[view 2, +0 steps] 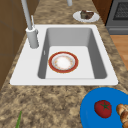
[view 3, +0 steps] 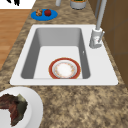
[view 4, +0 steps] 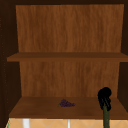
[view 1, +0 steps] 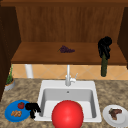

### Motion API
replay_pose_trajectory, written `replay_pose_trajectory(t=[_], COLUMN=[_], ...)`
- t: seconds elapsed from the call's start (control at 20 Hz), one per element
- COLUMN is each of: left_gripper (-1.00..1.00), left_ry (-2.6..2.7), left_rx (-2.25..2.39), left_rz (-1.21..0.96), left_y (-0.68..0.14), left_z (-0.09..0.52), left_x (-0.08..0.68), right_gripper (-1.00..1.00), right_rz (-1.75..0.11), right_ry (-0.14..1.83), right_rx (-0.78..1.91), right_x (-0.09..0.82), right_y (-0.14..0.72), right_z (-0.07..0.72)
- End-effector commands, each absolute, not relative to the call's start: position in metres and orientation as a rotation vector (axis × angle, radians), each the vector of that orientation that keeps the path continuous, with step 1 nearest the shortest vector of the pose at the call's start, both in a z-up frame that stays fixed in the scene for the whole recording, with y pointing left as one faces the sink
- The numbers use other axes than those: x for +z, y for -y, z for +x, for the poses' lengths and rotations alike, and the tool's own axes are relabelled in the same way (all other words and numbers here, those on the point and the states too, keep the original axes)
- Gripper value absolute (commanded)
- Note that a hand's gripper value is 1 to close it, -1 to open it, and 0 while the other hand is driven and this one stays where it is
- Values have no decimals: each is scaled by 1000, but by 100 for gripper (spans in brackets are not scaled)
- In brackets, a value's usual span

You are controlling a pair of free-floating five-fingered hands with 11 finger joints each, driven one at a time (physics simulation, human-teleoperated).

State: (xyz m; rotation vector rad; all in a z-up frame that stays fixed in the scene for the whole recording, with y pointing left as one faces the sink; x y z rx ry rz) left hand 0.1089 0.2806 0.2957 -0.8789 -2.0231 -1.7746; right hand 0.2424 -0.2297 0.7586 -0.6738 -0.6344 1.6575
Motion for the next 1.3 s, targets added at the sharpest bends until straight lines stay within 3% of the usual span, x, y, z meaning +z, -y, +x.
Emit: replay_pose_trajectory(t=[0.0,0.5,0.9,1.25], left_gripper=[0,0,0,0], left_ry=[2023,2023,2023,2023], left_rx=[-1775,-1775,-1775,-1775], left_rz=[-879,-879,-879,-879], left_y=[-281,-281,-281,-281], left_z=[109,109,109,109], left_x=[296,296,296,296], right_gripper=[100,100,100,100], right_rz=[-753,-768,-694,-676], right_ry=[584,594,651,580], right_rx=[1635,1597,1588,1639], right_x=[733,648,589,543], right_y=[230,236,239,237], right_z=[215,165,181,236])
